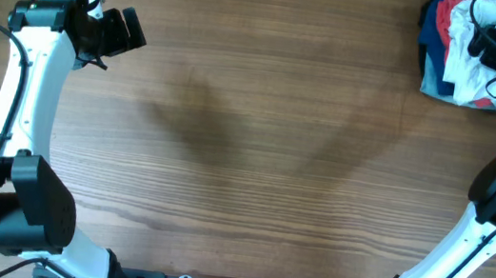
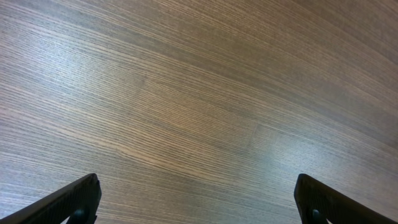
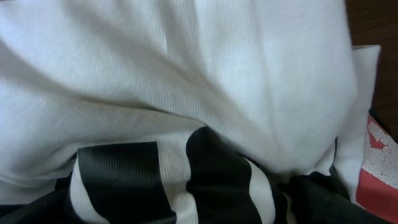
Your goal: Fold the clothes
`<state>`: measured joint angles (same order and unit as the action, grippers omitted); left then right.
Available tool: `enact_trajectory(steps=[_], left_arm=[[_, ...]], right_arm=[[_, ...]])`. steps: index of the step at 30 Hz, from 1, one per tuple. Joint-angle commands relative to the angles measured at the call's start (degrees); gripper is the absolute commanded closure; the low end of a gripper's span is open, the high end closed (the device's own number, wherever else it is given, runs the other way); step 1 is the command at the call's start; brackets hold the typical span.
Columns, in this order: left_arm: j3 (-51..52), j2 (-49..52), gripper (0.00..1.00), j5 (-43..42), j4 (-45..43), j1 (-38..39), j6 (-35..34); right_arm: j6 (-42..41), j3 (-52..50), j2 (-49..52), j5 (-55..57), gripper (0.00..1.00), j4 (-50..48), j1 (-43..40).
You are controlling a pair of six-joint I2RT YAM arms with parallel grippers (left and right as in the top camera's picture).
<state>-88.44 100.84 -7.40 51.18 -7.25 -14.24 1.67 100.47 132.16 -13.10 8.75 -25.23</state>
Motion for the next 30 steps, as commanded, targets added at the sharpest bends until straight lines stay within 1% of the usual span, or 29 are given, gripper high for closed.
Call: enact_trajectory(steps=[1,5,9,10,11,12,15,19,23,26,28,30], left_arm=[[0.26,0.76,0.00,-0.68,-0.13,-0.26,0.33],[0.26,0.76,0.00,-0.68,-0.13,-0.28,0.33],[0.26,0.76,0.00,-0.68,-0.13,-0.28,0.31],[0.26,0.76,0.00,-0.68,-0.13,-0.28,0.33],[0.26,0.76,0.00,-0.68,-0.13,-0.28,0.31],[0.26,0.76,0.00,-0.68,-0.13,-0.28,0.33],[0.26,0.76,0.00,-0.68,-0.13,-0.28,0.31],[0.26,0.76,0.00,-0.68,-0.13,-0.28,0.31],[0.26,0.76,0.00,-0.68,-0.13,-0.28,0.33],[0.26,0.76,0.00,-0.68,-0.13,-0.28,0.33],[0.26,0.76,0.00,-0.66,-0.13,-0.28,0.33],[0.26,0.76,0.00,-0.68,-0.13,-0.28,0.33]], right_arm=[[-0.31,-2.64,8.48,1.31,0.00,3.26,0.28],[-0.20,-2.51,3.26,1.68,0.00,2.67,0.13],[-1.86,-2.19,-5.31,6.51,0.00,2.40,0.15],[-2.19,-2.19,-8.31,7.72,0.00,2.40,0.15],[-2.08,-2.19,-17.81,8.85,0.00,3.54,0.15],[-2.05,-2.19,-23.37,8.37,0.00,4.50,0.26],[-2.08,-2.21,-30.97,5.64,0.00,5.75,0.33],[-3.06,-2.21,-41.31,-3.85,0.00,8.33,0.33],[-11.91,-2.21,-49.77,-17.70,0.00,10.69,0.33],[-20.61,-2.21,-53.62,-24.96,0.00,13.22,0.33],[-29.35,-2.21,-55.54,-28.39,0.00,14.45,0.33],[-39.10,-2.21,-56.85,-29.18,0.00,15.17,0.33]])
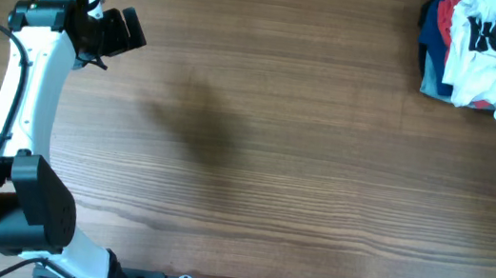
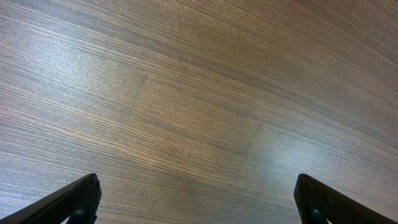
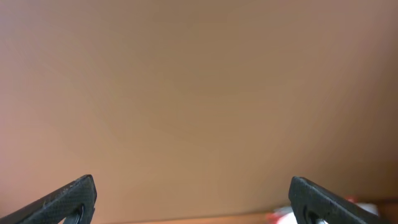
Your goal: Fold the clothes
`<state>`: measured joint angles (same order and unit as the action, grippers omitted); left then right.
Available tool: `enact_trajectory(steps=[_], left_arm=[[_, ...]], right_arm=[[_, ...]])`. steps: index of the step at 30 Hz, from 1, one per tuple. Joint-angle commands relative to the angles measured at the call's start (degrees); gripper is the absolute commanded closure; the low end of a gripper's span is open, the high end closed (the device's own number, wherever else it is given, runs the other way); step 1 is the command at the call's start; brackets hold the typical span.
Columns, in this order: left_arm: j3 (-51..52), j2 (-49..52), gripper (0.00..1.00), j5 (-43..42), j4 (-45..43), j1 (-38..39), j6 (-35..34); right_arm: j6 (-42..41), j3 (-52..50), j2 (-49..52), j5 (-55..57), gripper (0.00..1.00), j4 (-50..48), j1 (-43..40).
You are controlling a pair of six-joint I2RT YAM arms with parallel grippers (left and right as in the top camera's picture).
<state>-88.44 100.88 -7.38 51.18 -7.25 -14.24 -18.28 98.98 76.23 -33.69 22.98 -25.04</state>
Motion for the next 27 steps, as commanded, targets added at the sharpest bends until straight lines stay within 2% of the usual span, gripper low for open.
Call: enact_trajectory(steps=[1,6,10,14,17,19,23,27], left_arm=[[0.26,0.72,0.00,-0.70,-0.13,-0.28,0.33],[0.26,0.72,0.00,-0.70,-0.13,-0.28,0.33],[0.26,0.72,0.00,-0.68,-0.13,-0.28,0.33],[0.26,0.72,0.00,-0.70,-0.13,-0.28,0.31],[0.26,0.72,0.00,-0.70,-0.13,-0.28,0.31],[0.26,0.72,0.00,-0.70,-0.13,-0.28,0.33],[0.26,0.72,0.00,-0.68,-0.13,-0.28,0.33],[0.26,0.72,0.00,-0.68,-0.13,-0.28,0.33]], right_arm=[[-19.56,-0.72,-1.31,-8.17,0.00,1.79,0.09],[-16.13,-0.74,-1.46,-7.02,0.00,8.28,-0.92],[-12.50,-0.98,-0.83,-0.31,0.00,15.10,-0.90],[-8.96,-3.15,-1.14,5.77,0.00,16.09,0.26],[-5.11,-6.64,-3.50,15.69,0.00,16.06,4.35],[-2.67,-10.82,-6.10,22.80,0.00,15.93,8.13],[-2.89,-23.41,-12.74,33.20,0.00,11.19,14.86],[-2.75,-42.01,-22.34,39.39,0.00,-3.17,19.63]])
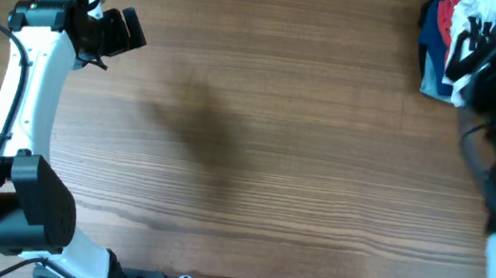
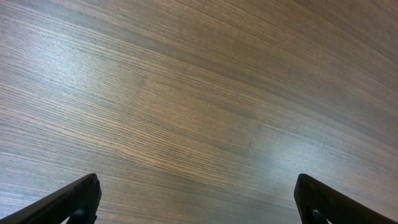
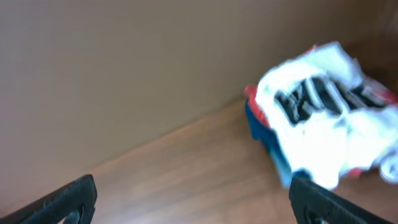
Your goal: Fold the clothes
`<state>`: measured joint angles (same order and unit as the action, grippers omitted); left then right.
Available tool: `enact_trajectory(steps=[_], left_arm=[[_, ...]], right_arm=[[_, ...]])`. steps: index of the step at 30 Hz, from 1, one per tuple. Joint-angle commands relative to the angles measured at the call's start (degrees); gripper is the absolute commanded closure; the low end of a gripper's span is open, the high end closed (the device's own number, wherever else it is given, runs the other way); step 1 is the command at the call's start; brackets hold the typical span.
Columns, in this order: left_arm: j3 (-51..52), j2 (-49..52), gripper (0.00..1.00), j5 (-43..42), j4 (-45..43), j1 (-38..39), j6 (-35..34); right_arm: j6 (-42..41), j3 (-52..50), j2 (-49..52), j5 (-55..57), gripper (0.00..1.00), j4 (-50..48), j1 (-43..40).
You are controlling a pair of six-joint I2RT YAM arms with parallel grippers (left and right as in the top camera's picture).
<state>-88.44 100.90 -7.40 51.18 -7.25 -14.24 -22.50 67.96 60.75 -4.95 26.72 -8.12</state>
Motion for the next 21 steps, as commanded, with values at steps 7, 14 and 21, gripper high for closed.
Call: enact_trajectory(steps=[7,14,21], left_arm=[[0.26,0.70,0.00,-0.68,-0.13,-0.28,0.33],[0.26,0.70,0.00,-0.68,-0.13,-0.28,0.31],[0.26,0.70,0.00,-0.68,-0.13,-0.28,0.33]], right_arm=[[-2.36,-38.80,-25.86,11.26,0.00,-24.63,6.51],[-1.44,-54.12,-45.18,11.69,0.00,-25.59,7.06],[-3.41,-63.45,-53.13,11.85,0.00,-25.66,7.04]])
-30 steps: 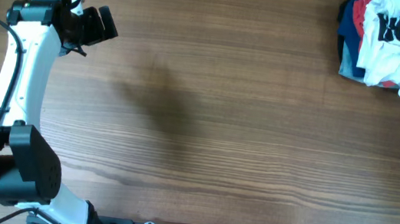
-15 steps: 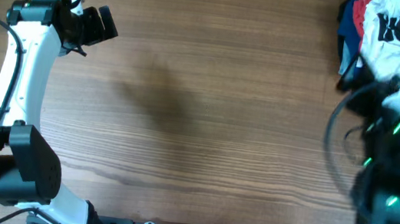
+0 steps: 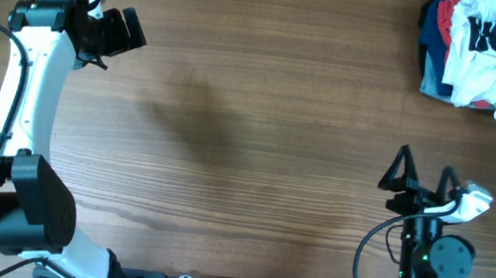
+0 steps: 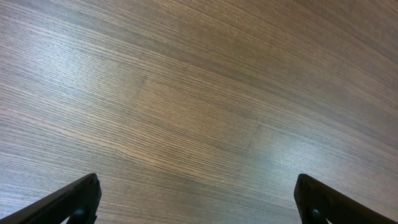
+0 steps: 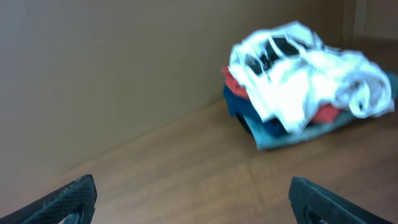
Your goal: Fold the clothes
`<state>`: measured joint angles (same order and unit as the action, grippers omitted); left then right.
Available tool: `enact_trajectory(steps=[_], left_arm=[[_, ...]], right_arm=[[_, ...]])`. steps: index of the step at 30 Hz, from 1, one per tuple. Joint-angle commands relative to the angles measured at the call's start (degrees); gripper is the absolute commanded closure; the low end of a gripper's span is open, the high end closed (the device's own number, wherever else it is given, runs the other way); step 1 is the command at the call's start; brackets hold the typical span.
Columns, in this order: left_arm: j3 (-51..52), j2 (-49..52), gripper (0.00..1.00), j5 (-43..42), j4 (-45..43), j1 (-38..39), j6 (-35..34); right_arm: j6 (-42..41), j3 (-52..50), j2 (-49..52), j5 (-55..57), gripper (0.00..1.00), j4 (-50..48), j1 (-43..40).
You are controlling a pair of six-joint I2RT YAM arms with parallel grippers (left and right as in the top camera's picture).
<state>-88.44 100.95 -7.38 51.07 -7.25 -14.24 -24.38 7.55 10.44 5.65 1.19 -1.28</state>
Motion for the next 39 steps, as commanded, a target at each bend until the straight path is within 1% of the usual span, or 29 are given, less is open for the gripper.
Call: enact_trajectory(steps=[1,4,8,12,39], left_arm=[[0.26,0.66,0.00,-0.68,-0.02,-0.28,0.33],[0.26,0.66,0.00,-0.70,-0.02,-0.28,0.33],[0.26,0.66,0.00,-0.70,-0.02,-0.28,0.31],[0.26,0.66,0.00,-0.68,-0.02,-0.28,0.33],[0.26,0.66,0.00,-0.68,-0.02,-0.28,0.31]], right_arm=[[-1.64,-3.87,-3.63,1.25,0.00,-0.11,0.20],[-1.77,-6.19,-6.45,1.25,0.00,-0.11,0.20],[-0.68,-6.69,-10.19,0.79,0.00,-1.03,0.20],[-1.68,-7.28,-10.27,0.61,0.00,-2.45,0.20],[-1.68,-7.23,-9.42,0.59,0.00,-2.25,0.20]])
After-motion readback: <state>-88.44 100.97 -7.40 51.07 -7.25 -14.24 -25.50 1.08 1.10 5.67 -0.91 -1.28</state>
